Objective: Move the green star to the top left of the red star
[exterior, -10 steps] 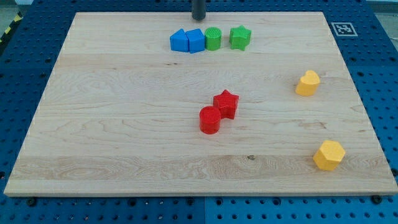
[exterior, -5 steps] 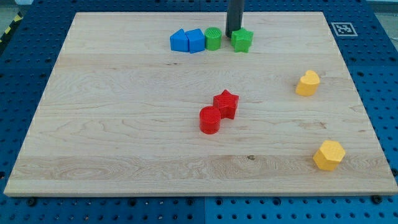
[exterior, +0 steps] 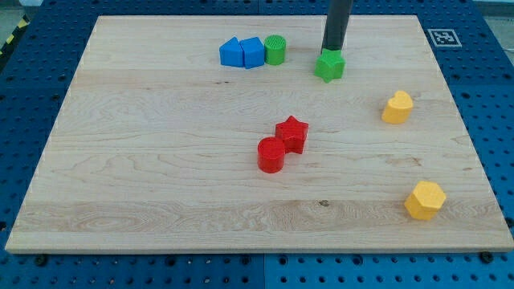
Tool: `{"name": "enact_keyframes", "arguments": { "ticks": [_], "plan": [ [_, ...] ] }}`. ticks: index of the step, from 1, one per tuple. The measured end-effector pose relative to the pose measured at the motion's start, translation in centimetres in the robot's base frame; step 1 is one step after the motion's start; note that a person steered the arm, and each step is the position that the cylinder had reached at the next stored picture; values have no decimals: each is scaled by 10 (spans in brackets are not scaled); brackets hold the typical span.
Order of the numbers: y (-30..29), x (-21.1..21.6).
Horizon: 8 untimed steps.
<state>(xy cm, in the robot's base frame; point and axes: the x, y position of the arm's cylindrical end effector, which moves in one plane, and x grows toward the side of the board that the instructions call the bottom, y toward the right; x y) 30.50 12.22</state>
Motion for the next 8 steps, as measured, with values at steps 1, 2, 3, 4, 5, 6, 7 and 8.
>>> {"name": "enact_keyframes", "arguments": {
  "ticks": [1,2,3,4,5,6,7,8],
  "plan": [
    [14,17],
    [25,29],
    [20,32],
    [-4,32],
    [-8,44],
    [-8,66],
    [-24,84],
    [-41,93]
  ]
}}
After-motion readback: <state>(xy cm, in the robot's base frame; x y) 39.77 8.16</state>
